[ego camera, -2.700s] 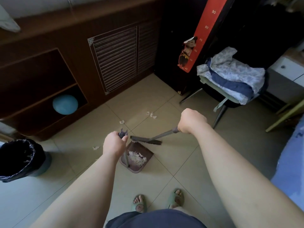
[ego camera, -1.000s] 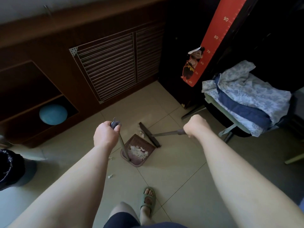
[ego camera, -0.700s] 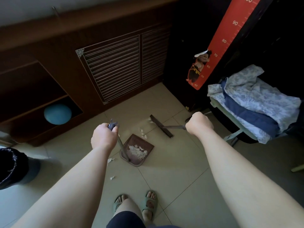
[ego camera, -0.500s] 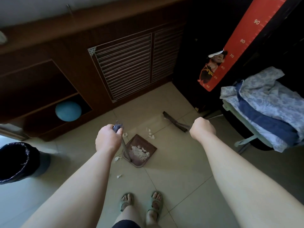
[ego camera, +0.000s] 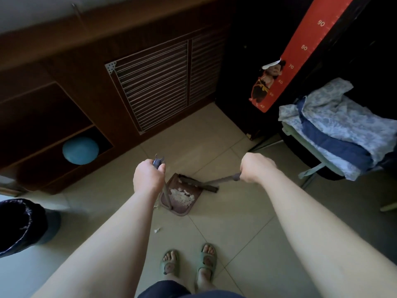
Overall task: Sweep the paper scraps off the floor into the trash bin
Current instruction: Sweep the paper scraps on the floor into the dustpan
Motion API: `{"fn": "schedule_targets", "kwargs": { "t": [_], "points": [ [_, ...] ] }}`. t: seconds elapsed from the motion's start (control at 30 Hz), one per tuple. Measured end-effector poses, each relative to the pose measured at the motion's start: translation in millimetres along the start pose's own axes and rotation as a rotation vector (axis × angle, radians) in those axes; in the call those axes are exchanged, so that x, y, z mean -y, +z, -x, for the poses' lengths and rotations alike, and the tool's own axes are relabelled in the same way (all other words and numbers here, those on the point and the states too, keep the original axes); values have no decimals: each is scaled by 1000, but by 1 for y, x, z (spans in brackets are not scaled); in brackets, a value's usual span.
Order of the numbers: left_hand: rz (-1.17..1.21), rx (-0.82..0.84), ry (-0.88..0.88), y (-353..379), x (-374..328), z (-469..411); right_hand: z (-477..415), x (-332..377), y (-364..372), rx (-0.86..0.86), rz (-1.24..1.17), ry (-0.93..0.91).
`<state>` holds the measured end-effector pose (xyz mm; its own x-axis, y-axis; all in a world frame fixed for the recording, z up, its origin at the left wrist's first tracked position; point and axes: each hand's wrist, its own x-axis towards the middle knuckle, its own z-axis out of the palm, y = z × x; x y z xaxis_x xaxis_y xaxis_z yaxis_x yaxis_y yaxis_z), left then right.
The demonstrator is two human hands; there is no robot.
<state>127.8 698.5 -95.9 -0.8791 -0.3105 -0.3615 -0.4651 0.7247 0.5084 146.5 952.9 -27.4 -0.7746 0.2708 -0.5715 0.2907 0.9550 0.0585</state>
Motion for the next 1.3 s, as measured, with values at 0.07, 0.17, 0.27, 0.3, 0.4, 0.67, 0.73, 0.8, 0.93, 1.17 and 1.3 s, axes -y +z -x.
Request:
{"fn": "schedule_targets", "kwargs": {
  "t": [0.07, 0.17, 0.27, 0.3, 0.4, 0.67, 0.73, 0.8, 0.93, 1.17, 1.3],
  "points": [
    [1, 11, 2, -1, 5, 3, 12, -1, -16, 0, -30, -1],
    [-6, 31, 25, -3, 16, 7, 32, 0, -34, -49, -18, -2],
    [13, 58, 37, -6, 27, 11, 46, 7, -41, -111, 17, 4],
    [25, 68, 41, -8, 29, 12, 48, 11, -41, -122, 19, 7],
    [66, 82, 61, -12, 36, 16, 47, 21, -35, -142, 9, 22],
    [38, 9, 100, -39, 56, 15, 50, 35, -17, -176, -97, 121],
    [43, -11, 109, -46, 56, 12, 53, 33, -20, -171, -174, 176],
    [20, -35, 127, -53, 55, 9, 57, 31, -20, -162, -231, 237],
    [-37, -83, 182, -65, 41, 4, 54, 29, -7, -195, -301, 296],
    [-35, -110, 229, -62, 7, -10, 22, 27, 18, -253, -433, 348],
    [-49, -136, 240, -55, -19, -31, -18, 21, 20, -274, -472, 375]
  ]
}}
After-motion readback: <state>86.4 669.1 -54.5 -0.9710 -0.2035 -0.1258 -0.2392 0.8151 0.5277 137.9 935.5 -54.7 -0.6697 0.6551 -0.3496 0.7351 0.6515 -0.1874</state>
